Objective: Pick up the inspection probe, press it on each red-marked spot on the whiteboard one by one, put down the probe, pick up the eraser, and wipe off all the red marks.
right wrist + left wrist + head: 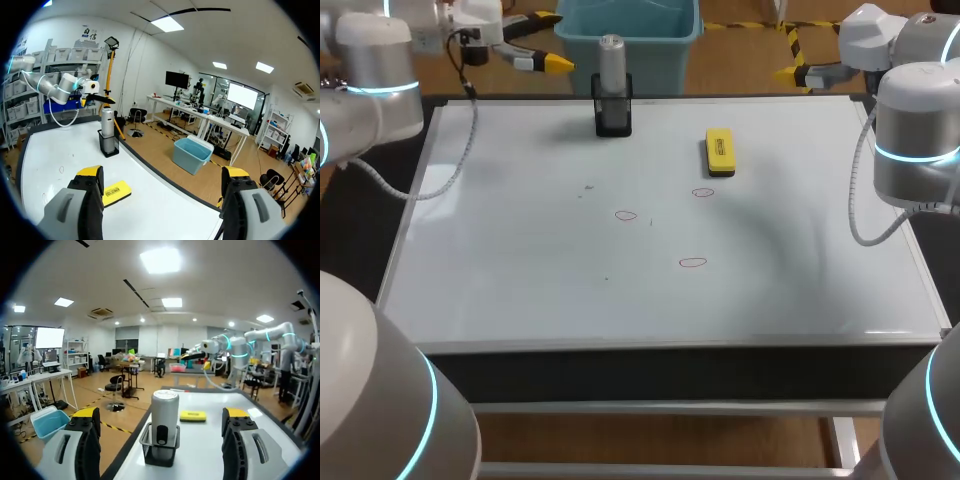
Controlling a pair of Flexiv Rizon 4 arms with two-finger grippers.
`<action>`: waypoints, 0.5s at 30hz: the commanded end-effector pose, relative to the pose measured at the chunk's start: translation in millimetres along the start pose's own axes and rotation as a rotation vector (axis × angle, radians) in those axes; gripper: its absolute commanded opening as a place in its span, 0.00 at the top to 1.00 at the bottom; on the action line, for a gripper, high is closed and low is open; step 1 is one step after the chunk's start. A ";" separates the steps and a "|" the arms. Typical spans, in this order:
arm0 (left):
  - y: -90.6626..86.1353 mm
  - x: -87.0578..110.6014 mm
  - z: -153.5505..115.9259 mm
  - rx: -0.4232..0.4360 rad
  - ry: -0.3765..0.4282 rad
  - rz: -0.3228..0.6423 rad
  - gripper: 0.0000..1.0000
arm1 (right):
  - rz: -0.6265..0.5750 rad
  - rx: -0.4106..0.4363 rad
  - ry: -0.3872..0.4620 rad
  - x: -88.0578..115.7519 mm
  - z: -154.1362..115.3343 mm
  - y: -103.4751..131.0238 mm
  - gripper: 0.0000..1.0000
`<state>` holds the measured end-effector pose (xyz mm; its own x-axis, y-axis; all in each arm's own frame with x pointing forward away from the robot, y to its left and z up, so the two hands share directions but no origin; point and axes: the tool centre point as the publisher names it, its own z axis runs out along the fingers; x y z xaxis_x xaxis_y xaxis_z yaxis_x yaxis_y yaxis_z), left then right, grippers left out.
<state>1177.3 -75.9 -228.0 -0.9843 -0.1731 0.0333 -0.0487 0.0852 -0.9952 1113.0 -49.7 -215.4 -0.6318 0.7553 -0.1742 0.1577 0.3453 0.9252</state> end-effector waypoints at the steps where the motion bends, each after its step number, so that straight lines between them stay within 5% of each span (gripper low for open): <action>1: 5.3 1.2 14.1 0.017 0.035 -0.008 0.00 | 0.000 0.000 0.000 -0.2 0.3 -0.1 0.00; 15: 15.0 4.6 48.3 0.109 0.075 0.029 0.00 | 0.000 0.000 0.000 -0.2 0.3 -0.1 0.00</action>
<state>1172.1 -116.4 -240.9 -0.9936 -0.1125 0.0079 -0.0070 -0.0082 -0.9999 1113.0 -49.6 -215.4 -0.6319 0.7552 -0.1741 0.1577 0.3453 0.9251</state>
